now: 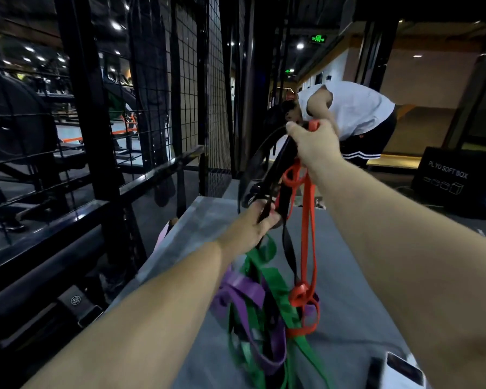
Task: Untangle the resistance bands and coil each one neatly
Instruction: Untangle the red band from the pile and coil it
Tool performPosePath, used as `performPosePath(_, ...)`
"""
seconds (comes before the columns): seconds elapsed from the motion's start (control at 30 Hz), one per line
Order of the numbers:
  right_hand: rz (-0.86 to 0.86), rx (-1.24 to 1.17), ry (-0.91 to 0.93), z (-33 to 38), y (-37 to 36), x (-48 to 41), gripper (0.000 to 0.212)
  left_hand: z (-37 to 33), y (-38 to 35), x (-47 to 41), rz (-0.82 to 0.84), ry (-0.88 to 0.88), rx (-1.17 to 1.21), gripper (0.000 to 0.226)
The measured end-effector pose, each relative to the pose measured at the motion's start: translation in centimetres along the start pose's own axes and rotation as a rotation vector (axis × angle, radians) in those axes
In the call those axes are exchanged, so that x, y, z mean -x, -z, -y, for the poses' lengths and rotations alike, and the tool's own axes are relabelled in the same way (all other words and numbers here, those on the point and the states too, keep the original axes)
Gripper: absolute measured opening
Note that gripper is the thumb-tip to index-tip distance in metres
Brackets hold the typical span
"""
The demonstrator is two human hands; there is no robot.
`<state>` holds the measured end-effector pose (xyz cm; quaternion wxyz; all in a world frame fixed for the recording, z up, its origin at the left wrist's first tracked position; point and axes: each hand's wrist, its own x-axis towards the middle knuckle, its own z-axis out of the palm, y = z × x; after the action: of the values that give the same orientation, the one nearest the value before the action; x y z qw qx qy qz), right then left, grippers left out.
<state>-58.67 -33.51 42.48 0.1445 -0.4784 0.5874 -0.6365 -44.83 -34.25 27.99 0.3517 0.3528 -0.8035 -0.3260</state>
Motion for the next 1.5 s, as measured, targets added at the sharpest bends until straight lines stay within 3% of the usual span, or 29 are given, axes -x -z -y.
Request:
performPosePath(0.07, -0.041, -0.055, -0.011, 1.6, 1.1, -1.2, 0.058, 1.5, 0.8, -0.4, 0.017, 0.034, -0.097, 0.017)
performPosePath(0.2, -0.118, -0.128, 0.021, 4.8, 2.4, -2.8, 0.052, 1.8, 1.6, -0.7, 0.046, 0.125, 0.107, 0.031)
performPosePath(0.33, -0.108, -0.138, 0.007, 4.1, 1.5, -6.6, 0.094, -3.1, 1.0, -1.2, 0.066, 0.064, 0.1, 0.029)
performPosePath(0.47, -0.083, -0.111, -0.007, 2.3, 1.1, -9.4, 0.085, -4.4, -0.5, -1.5, 0.143, 0.1, 0.269, 0.039)
performPosePath(0.53, -0.074, -0.11, -0.025, 1.9, 1.6, -8.8, 0.094, -4.0, -1.0, -1.2, 0.168, 0.098, 0.359, 0.038)
performPosePath(0.6, -0.079, -0.085, -0.009, 2.0, 2.5, -6.9, 0.087, -3.6, -1.2, -1.3, 0.146, 0.102, 0.434, 0.042)
performPosePath(0.73, -0.038, 0.065, -0.052, 2.3, 4.2, -1.8, 0.043, -3.2, 0.6, -1.8, 0.044, 0.181, 0.657, 0.064)
performPosePath(0.77, -0.008, 0.124, -0.066, 1.4, 4.4, -1.6, 0.044, -3.4, 1.3, -1.9, -0.008, 0.226, 0.67, 0.071)
performPosePath(0.87, 0.123, 0.276, -0.148, -0.9, 4.5, -1.2, 0.075, -4.3, 3.3, -2.7, -0.146, 0.289, 0.599, 0.077)
performPosePath(0.97, 0.178, 0.396, -0.193, -2.7, 3.9, -0.1, 0.079, -5.2, 4.5, -3.6, -0.203, 0.335, 0.387, 0.095)
performPosePath(1.03, 0.132, 0.392, -0.267, -3.5, 3.7, 0.3, 0.085, -6.2, 5.4, -4.2, -0.255, 0.301, 0.34, 0.087)
performPosePath(1.17, 0.136, 0.38, -0.259, -4.1, 3.8, 0.6, 0.069, -8.0, 7.8, -6.4, -0.374, 0.251, 0.267, 0.063)
performPosePath(1.27, 0.13, 0.26, -0.29, -4.7, 4.0, 0.7, 0.077, -9.5, 9.4, -7.6, -0.364, 0.216, 0.317, 0.057)
performPosePath(1.43, 0.199, 0.262, -0.253, -5.4, 3.4, 0.9, 0.061, -12.1, 10.0, -9.2, -0.39, 0.191, 0.369, 0.072)
performPosePath(1.5, 0.163, 0.207, -0.28, -5.7, 3.3, 0.8, 0.067, -12.4, 9.8, -9.2, -0.36, 0.222, 0.37, 0.078)
